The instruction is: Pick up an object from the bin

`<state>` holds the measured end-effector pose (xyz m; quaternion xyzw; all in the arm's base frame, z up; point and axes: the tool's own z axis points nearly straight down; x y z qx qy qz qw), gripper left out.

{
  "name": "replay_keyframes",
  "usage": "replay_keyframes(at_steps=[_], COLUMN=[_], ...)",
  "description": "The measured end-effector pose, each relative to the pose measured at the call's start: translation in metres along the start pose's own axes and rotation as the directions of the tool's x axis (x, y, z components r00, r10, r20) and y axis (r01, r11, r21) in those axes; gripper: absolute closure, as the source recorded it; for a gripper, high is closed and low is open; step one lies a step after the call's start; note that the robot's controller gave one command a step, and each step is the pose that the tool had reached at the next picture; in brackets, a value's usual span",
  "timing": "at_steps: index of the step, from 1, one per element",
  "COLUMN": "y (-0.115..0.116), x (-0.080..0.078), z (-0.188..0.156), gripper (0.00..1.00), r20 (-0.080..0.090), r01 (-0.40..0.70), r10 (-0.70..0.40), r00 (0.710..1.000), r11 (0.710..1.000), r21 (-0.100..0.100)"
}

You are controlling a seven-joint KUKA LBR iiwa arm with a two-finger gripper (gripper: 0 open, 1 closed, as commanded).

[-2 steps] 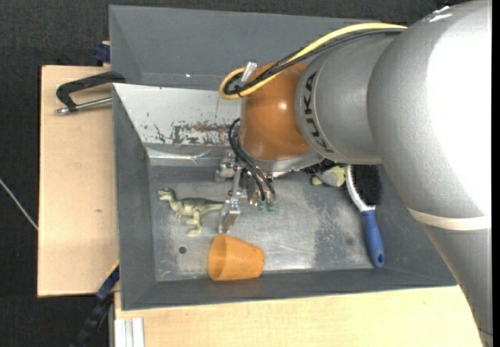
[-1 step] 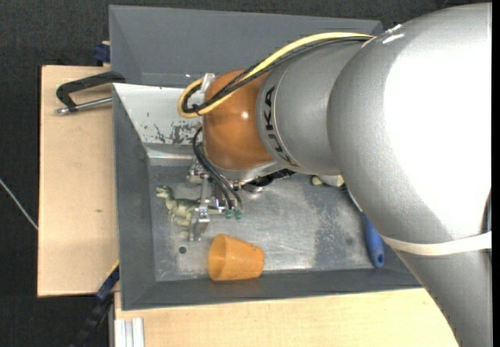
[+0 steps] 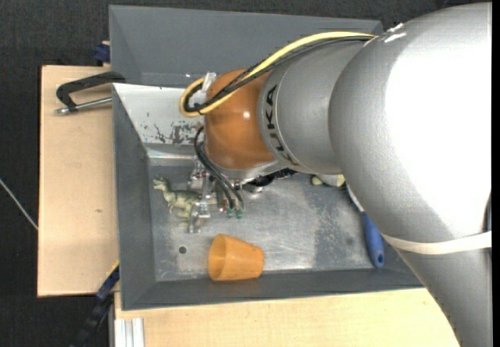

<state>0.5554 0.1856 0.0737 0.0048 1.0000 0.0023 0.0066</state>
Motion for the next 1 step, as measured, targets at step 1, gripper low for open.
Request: replay_keyframes(at_steps=[1], y=[0.0127], x=[-0.0174], z=[-0.1433], gripper=[1.0], r20=[-0.001], r01=[0.278], r10=[-0.278], r00=[0.961], r11=[0.961], r21=[-0.001])
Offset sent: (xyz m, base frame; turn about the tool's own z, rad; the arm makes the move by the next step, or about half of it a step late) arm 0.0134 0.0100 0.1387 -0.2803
